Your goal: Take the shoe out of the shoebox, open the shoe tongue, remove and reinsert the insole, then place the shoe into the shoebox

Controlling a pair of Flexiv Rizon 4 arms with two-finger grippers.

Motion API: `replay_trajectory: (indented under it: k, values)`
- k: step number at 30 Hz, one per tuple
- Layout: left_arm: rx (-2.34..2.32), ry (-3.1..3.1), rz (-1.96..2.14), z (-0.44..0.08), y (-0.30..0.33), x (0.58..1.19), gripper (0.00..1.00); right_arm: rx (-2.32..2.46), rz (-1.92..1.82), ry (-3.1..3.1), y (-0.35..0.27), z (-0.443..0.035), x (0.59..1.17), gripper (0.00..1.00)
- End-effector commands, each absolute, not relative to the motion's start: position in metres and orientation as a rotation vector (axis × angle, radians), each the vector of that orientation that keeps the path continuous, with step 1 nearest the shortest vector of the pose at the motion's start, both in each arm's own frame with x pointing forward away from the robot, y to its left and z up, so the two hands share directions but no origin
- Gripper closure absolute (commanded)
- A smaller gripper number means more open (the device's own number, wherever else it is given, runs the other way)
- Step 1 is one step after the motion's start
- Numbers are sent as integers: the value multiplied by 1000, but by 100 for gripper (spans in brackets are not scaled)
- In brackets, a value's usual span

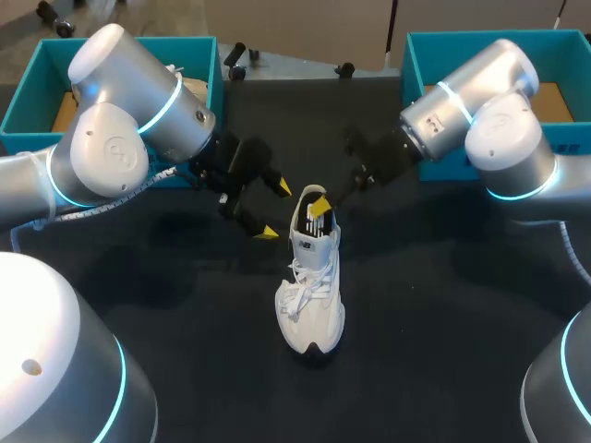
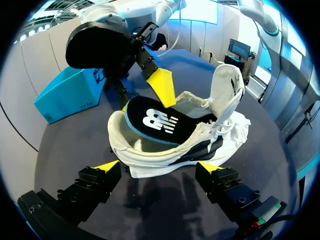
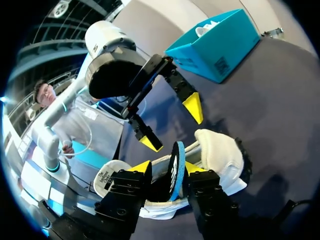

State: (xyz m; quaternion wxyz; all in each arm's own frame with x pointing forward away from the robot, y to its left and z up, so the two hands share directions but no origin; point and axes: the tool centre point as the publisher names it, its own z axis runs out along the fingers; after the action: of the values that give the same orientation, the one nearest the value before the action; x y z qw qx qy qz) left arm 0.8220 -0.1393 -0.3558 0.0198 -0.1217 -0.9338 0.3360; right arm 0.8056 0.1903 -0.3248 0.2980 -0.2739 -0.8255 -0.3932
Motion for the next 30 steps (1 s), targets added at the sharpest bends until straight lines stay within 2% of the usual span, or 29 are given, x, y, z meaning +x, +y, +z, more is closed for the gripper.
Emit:
replay_trajectory:
  k: [1,23,24,25,28,30]
  values:
    - [-378,-2899,1038,-356,-140,822,0,-718,-1046,-2200,191,-321,805,100]
    - [-378,-2899,1038,-356,-140,822,0,-704,-985,-2121,208,-347,796,100]
    - [-378,-2899,1038,-356,-140,822,0,-706,-989,-2126,208,-346,796,97]
    - [-378,-2899,1038,-356,-140,822,0,-708,-992,-2134,207,-344,797,80]
    - [-378,-2899,1038,-356,-140,822,0,-705,-1002,-2154,207,-337,799,67]
    - [-378,-2899,1038,-356,-140,822,0,-703,-1004,-2167,207,-332,799,62]
